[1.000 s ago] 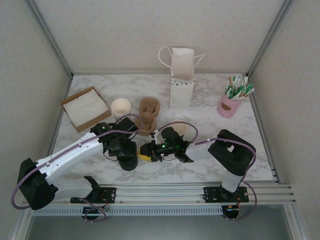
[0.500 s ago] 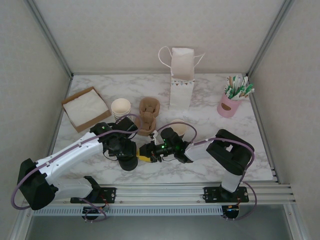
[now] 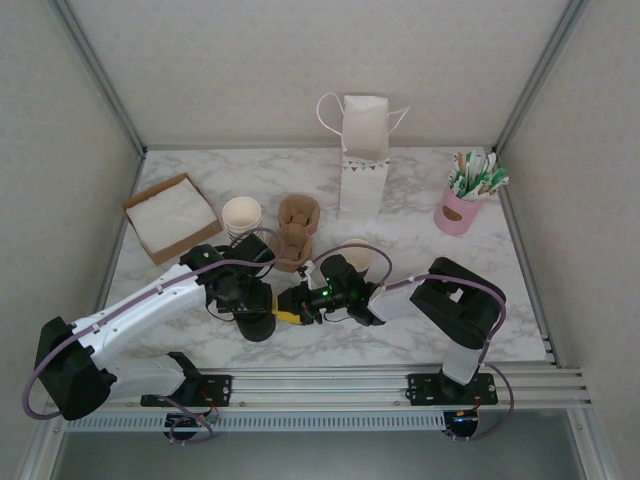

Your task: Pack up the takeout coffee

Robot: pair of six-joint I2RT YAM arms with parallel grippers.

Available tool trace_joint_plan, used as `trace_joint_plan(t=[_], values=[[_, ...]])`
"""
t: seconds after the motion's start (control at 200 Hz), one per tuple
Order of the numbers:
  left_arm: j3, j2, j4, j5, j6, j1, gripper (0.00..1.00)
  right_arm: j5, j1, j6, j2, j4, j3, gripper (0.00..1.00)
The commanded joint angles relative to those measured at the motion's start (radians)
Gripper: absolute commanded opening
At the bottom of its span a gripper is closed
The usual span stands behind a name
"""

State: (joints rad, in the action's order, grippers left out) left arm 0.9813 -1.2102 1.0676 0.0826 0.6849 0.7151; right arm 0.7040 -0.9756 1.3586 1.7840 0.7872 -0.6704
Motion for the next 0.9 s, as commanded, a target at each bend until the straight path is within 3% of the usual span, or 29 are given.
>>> trace_joint_plan(t=[0.0, 0.896], values=[[-0.010, -0.002, -0.021, 0.032, 0.024, -0.008, 0.60, 0.015, -0.013, 0.013, 0.028, 0.031, -0.019, 0.35], [0.011, 0.019, -0.014, 0.054, 0.030, -0.023, 0.58, 0.009, -0.014, 0.013, 0.041, 0.025, -0.012, 0.35]])
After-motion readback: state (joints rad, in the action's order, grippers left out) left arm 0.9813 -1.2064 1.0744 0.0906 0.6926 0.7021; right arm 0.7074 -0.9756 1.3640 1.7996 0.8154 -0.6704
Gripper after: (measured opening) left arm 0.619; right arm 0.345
